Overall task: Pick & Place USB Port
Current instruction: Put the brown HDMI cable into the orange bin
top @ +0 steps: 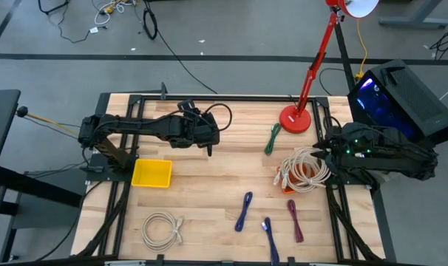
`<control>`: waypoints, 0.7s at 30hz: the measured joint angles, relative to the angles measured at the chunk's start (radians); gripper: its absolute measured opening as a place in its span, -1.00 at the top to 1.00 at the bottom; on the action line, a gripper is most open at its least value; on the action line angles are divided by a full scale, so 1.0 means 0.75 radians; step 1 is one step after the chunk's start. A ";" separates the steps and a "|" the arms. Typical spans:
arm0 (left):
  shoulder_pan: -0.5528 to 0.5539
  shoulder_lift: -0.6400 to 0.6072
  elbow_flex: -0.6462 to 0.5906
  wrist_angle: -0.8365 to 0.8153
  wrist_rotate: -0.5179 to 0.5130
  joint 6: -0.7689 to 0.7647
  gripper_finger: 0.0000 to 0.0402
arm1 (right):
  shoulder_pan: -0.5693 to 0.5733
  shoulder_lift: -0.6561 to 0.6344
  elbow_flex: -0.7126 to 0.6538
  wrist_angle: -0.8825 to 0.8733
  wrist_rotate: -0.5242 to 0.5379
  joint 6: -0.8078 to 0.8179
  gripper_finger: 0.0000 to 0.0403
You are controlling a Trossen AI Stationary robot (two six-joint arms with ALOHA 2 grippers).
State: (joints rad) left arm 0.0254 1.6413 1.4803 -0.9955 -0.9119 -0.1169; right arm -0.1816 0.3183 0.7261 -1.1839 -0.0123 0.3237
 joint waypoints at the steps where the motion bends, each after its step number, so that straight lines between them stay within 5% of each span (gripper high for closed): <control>1: 0.000 0.000 0.000 0.000 0.001 0.000 0.12 | 0.000 0.000 0.000 -0.002 0.003 0.001 0.06; 11: 0.004 0.000 0.000 0.000 -0.003 0.000 0.12 | 0.000 0.000 0.000 0.037 0.128 -0.037 0.06; 16: 0.009 0.000 0.000 0.000 0.020 0.020 0.12 | 0.000 0.001 0.003 0.341 0.129 -0.159 0.06; 21: 0.002 0.000 0.000 0.000 0.212 0.028 0.12 | 0.000 0.041 -0.042 0.711 0.096 -0.195 0.06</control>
State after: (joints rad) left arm 0.0269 1.6413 1.4803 -0.9958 -0.7530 -0.0960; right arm -0.1818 0.3492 0.6943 -0.6506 0.0599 0.1774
